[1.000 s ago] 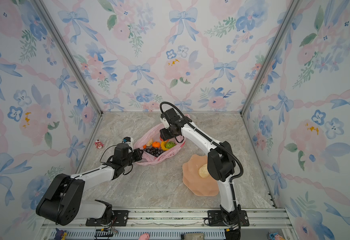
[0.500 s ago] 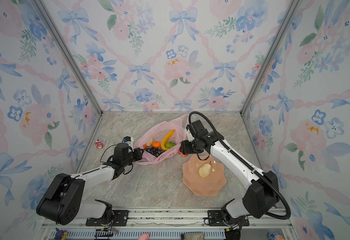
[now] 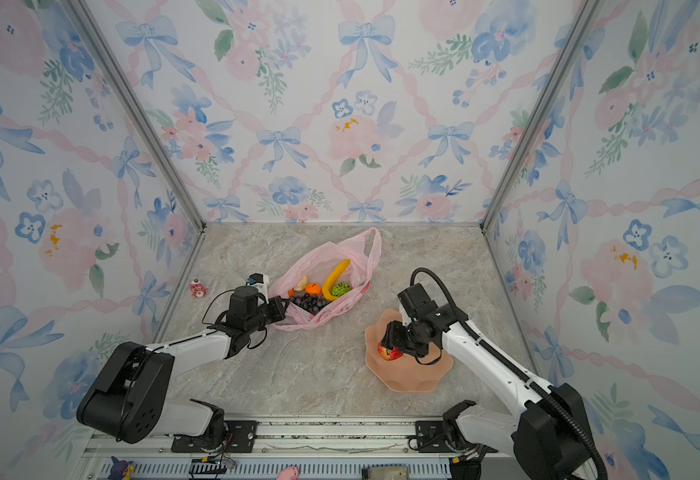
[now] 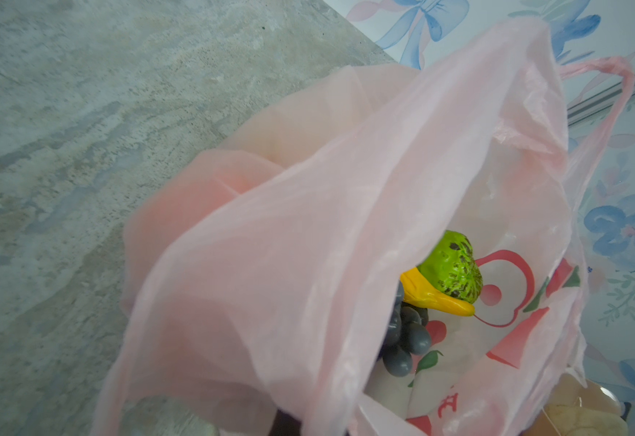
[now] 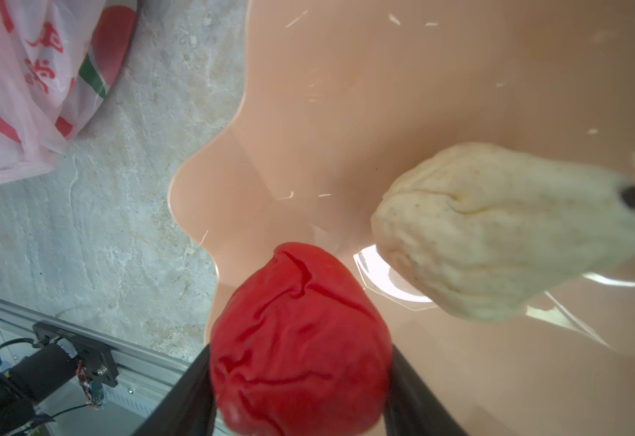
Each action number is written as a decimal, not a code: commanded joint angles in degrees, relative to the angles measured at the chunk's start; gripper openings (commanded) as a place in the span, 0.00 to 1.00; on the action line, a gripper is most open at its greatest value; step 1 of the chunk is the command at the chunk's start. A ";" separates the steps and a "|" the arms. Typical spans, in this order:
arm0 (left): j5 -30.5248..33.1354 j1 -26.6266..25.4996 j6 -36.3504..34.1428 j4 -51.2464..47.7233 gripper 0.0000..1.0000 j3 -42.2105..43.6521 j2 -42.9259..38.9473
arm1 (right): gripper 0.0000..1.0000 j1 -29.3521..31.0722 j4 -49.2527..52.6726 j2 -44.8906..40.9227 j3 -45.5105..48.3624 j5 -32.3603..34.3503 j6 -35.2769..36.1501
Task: Take the fake fruits out of the plastic bag
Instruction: 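Lift the red apple out and carry it to the peach bowl, then lower the red apple into the bowl and open the right gripper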
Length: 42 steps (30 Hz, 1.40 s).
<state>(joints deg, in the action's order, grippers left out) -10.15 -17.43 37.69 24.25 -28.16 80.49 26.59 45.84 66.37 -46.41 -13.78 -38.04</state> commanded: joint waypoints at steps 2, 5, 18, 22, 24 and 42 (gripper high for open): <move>-1.09 0.30 -0.11 1.24 0.00 -0.14 1.37 | 0.50 -3.60 -5.70 -3.88 6.35 -4.14 -7.12; -1.27 0.34 -0.07 1.31 0.00 -0.40 1.68 | 0.50 -4.29 -9.08 -4.09 9.25 -6.18 -9.75; -1.02 0.26 0.03 1.25 0.00 -0.14 1.53 | 0.50 -8.19 -18.53 -2.92 15.11 -9.55 -15.27; -0.97 0.21 0.01 1.25 0.00 -0.06 1.50 | 0.52 -9.08 -18.91 -2.31 15.83 -10.11 -16.03; -0.92 0.26 0.04 1.24 0.00 -0.10 1.68 | 0.53 -9.44 -19.61 -2.08 16.55 -10.59 -16.66; -1.01 0.24 0.08 1.28 0.00 -0.49 2.06 | 0.83 -11.54 -10.01 -2.95 13.46 -7.09 -13.62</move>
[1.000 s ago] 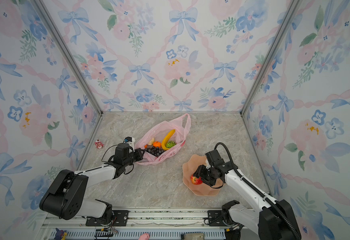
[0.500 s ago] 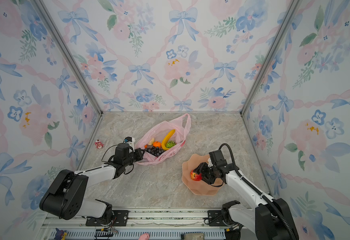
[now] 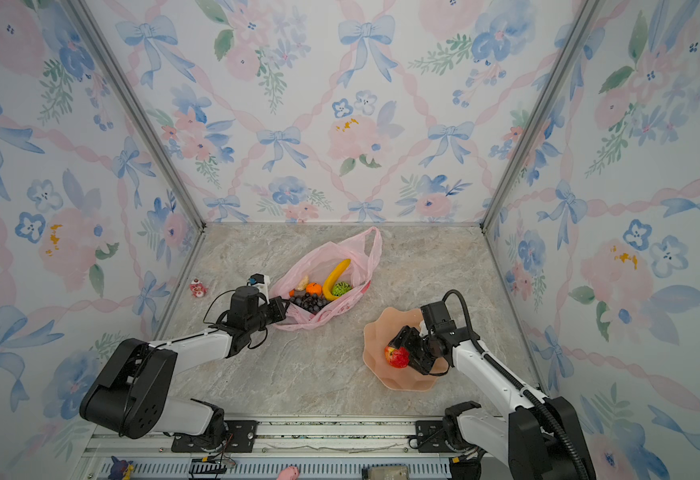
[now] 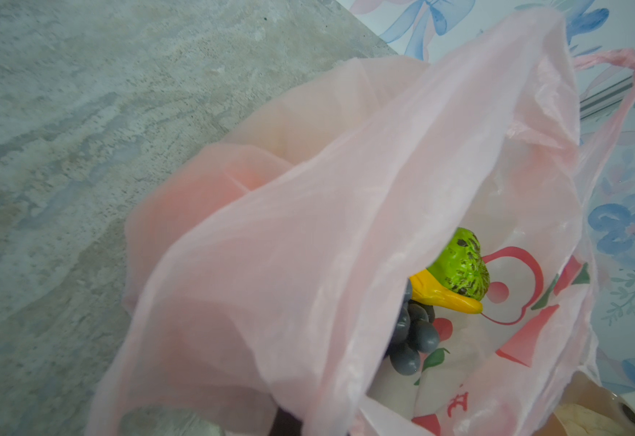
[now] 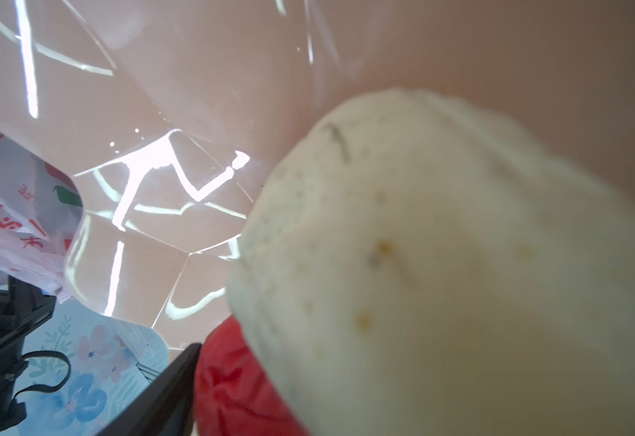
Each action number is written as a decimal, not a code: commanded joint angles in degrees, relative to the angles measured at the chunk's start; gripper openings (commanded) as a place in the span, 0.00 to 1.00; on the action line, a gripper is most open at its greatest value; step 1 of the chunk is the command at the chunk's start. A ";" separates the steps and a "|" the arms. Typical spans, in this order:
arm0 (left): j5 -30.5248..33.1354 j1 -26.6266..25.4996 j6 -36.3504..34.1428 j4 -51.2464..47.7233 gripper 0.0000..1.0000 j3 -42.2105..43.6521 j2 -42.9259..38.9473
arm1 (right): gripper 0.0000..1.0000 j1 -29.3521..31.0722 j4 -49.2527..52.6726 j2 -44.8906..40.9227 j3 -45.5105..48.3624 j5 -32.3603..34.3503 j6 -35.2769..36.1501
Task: Take the fake fruits out of the plastic bag
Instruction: 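Lower the red apple into the bowl and open the right gripper, then raise the right gripper and move it over the bag opening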
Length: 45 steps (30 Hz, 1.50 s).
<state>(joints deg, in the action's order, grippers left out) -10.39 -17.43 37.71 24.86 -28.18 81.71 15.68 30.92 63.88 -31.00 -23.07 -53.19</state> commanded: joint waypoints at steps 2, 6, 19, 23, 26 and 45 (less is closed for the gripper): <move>-0.70 0.29 -0.01 0.65 0.00 -0.47 0.73 | 0.84 -0.63 6.18 -0.59 -2.69 2.82 2.43; -0.78 0.26 -0.07 0.63 0.00 -0.63 0.84 | 0.89 -0.75 7.73 -1.10 -3.54 3.47 3.43; -1.05 0.29 -0.09 0.62 0.00 -1.17 1.07 | 0.85 1.36 13.56 -5.05 -7.57 5.61 4.04; -0.98 0.24 -0.13 0.63 0.00 -1.28 1.18 | 0.83 5.14 13.48 -7.18 -8.64 6.84 2.20; -1.12 0.17 -0.06 0.70 0.00 -1.36 1.44 | 0.83 7.64 12.92 -6.63 -10.72 7.97 2.00; -0.74 0.03 -0.04 0.63 0.00 -0.34 0.37 | 0.80 15.55 8.07 1.75 -13.45 10.45 0.37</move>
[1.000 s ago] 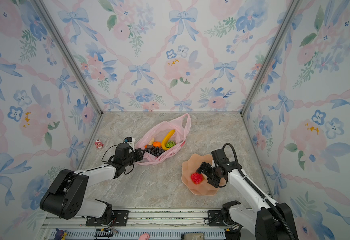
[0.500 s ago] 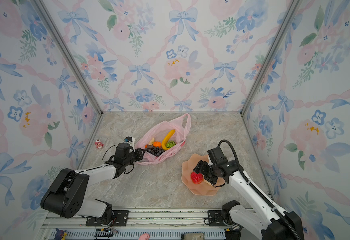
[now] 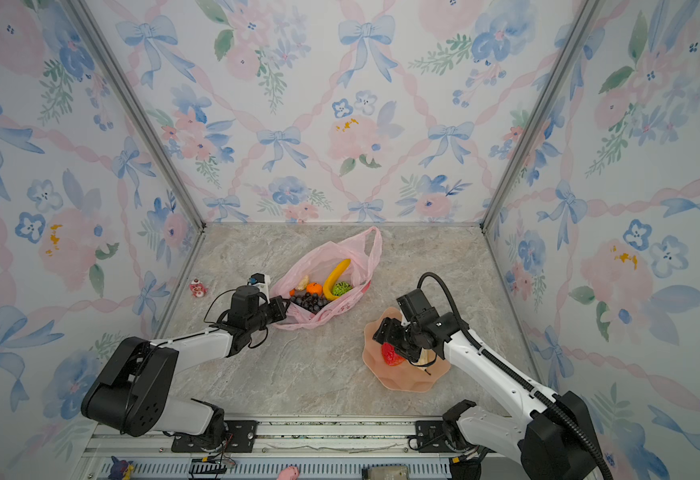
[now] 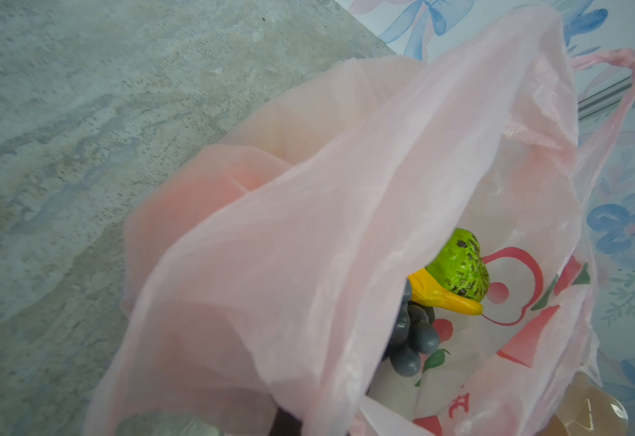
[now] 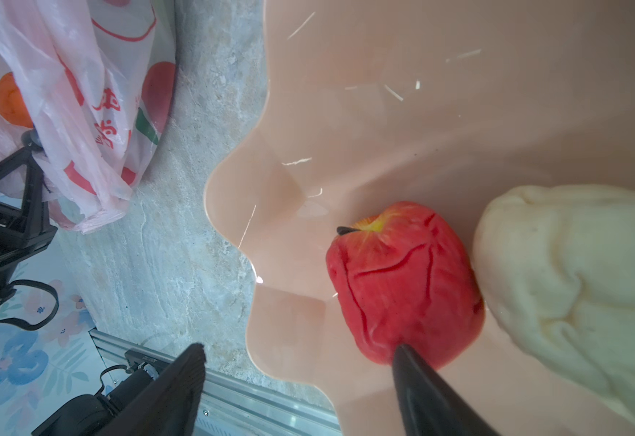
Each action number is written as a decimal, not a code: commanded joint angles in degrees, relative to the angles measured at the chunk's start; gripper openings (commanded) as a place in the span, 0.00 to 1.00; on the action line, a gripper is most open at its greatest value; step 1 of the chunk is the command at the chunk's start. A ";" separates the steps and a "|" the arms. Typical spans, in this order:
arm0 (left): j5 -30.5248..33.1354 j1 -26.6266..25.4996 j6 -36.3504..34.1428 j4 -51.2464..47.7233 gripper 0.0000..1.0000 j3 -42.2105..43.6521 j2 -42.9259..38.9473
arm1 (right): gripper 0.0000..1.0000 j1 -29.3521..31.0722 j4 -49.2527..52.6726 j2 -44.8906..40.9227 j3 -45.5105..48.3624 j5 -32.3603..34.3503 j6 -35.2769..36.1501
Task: Take the fake fruits out of the plastic bag
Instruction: 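Raise the right gripper and move it over the bag opening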
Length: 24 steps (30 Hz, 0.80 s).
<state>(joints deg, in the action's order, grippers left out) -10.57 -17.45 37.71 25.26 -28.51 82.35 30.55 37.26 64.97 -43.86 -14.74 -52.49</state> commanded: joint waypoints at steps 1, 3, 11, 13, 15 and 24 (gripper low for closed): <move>-0.45 0.07 -0.02 0.25 0.00 -0.03 -0.22 | 0.80 0.69 2.83 0.52 -0.45 2.74 -0.31; -0.48 0.07 -0.05 0.27 0.00 -0.09 0.03 | 0.80 0.66 4.66 0.12 -0.01 3.81 -0.08; -0.75 0.07 -0.08 0.30 0.00 -0.40 0.60 | 0.79 1.02 8.17 -1.94 1.51 4.22 0.21; -0.53 0.13 -0.10 0.29 0.00 -0.41 0.76 | 0.79 1.02 7.89 -2.16 1.91 4.22 0.24; -0.66 0.05 -0.03 0.28 0.00 -0.58 1.00 | 0.79 1.01 7.77 -1.98 1.57 4.86 0.58; -0.79 -0.40 -0.09 0.15 0.00 -0.49 0.46 | 0.78 1.01 10.47 0.76 -6.56 8.68 5.28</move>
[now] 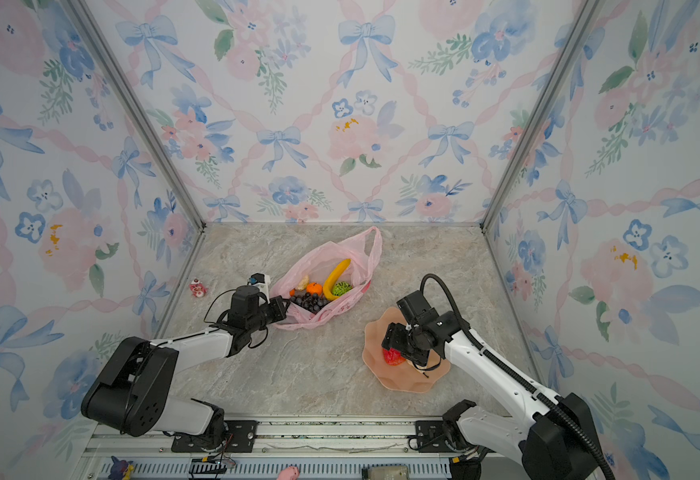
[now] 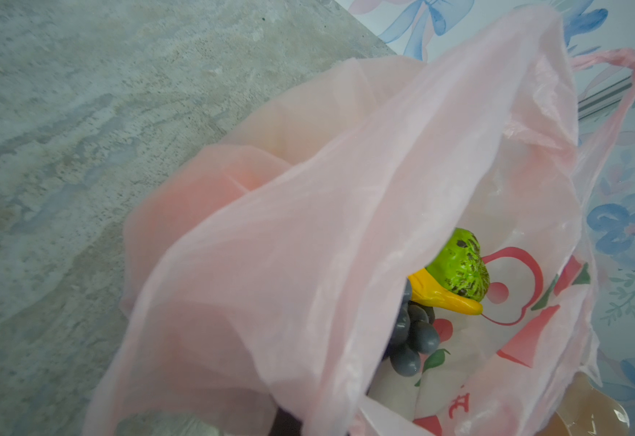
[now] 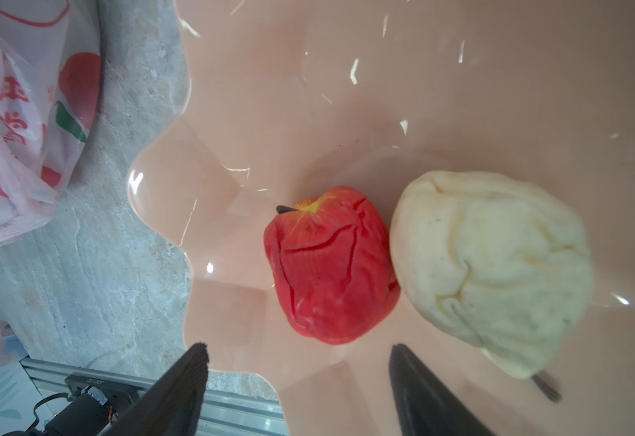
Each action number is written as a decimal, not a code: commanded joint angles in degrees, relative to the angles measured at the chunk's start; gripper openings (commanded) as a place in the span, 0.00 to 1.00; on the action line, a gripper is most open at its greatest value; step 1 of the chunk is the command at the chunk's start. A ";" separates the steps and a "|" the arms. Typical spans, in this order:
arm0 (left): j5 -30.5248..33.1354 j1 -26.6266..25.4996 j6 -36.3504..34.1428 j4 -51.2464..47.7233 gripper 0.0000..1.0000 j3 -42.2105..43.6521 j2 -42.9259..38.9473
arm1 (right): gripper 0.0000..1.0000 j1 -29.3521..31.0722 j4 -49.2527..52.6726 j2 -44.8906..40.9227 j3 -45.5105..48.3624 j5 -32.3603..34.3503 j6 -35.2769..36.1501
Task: Take the fake fruits out of the plastic bag
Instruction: 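Raise the right gripper and move it over the bag opening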
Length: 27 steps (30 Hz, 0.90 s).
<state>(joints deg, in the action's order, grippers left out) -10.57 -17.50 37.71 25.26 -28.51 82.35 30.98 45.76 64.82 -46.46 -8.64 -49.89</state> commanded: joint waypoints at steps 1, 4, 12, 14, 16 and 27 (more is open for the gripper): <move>-0.63 -0.65 -0.14 0.14 0.00 -0.56 0.41 | 0.78 0.58 1.73 1.65 -5.02 2.67 3.14; 0.62 -2.38 -0.66 0.06 0.00 -0.80 -0.03 | 0.77 0.88 -0.17 4.91 -8.95 2.58 4.34; 3.57 -5.52 -2.79 -1.38 0.00 -1.76 -0.73 | 0.72 5.27 -6.75 18.06 -23.78 3.66 8.15; 3.95 -6.26 -3.55 -2.15 0.00 -2.35 -0.63 | 0.71 6.19 -7.38 22.36 -29.06 4.25 10.67; 4.35 -6.95 -4.00 -2.77 0.00 -2.82 -0.74 | 0.70 6.38 -6.60 26.80 -34.00 4.80 12.75; 6.37 -9.09 -5.52 -4.48 0.00 -3.64 -1.56 | 0.67 5.52 -1.94 50.72 -56.51 7.09 21.64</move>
<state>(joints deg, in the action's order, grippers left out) -4.93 -26.15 33.54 22.26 -31.09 82.11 36.84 39.99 112.49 -99.42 -3.18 -31.57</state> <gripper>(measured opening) 0.049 0.670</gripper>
